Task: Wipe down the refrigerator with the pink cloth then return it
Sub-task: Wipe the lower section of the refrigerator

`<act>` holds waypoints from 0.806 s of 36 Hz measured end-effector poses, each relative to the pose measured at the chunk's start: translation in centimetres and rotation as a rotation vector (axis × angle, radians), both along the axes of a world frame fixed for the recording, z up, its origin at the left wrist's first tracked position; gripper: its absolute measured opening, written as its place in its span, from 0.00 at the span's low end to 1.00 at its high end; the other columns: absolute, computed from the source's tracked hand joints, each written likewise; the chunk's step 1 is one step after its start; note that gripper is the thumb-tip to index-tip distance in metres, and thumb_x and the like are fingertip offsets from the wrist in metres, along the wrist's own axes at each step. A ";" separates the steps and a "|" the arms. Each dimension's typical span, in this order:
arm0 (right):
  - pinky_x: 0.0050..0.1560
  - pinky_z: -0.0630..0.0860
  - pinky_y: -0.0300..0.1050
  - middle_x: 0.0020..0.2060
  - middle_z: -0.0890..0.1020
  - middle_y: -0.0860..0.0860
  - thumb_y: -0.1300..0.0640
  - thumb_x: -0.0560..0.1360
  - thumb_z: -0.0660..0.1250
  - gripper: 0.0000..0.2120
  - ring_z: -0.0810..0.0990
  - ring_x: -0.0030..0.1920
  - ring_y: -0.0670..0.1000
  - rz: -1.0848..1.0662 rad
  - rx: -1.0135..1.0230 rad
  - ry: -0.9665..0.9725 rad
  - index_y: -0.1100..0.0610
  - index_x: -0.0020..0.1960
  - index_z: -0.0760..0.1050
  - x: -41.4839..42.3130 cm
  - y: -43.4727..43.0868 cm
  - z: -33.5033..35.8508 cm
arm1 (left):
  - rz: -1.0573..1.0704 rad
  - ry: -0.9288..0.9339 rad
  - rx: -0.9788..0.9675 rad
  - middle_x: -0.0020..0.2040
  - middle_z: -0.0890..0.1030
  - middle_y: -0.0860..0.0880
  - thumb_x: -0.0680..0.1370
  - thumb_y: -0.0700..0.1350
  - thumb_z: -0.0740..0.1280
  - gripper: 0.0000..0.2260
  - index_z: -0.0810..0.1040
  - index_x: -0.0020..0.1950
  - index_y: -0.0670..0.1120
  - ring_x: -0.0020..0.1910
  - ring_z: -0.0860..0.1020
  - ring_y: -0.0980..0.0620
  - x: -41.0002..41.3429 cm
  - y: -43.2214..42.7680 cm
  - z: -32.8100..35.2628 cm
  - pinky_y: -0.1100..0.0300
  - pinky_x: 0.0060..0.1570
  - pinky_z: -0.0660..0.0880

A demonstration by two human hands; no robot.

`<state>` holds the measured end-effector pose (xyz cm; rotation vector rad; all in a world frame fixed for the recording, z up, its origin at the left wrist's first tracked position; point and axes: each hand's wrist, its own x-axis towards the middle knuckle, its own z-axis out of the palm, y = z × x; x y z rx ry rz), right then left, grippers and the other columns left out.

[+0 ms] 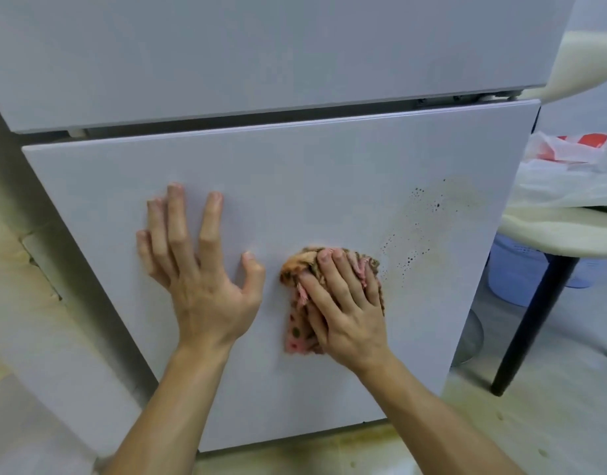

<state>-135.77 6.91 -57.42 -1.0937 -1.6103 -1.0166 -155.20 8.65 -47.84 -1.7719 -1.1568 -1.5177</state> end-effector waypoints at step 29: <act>0.84 0.49 0.56 0.85 0.51 0.50 0.50 0.86 0.59 0.25 0.54 0.84 0.53 0.003 -0.040 0.131 0.48 0.82 0.59 -0.1 -0.4 -0.4 | -0.037 -0.051 0.004 0.82 0.59 0.35 0.69 0.42 0.69 0.37 0.68 0.79 0.42 0.82 0.55 0.31 3.5 -0.8 0.4 0.30 0.78 0.50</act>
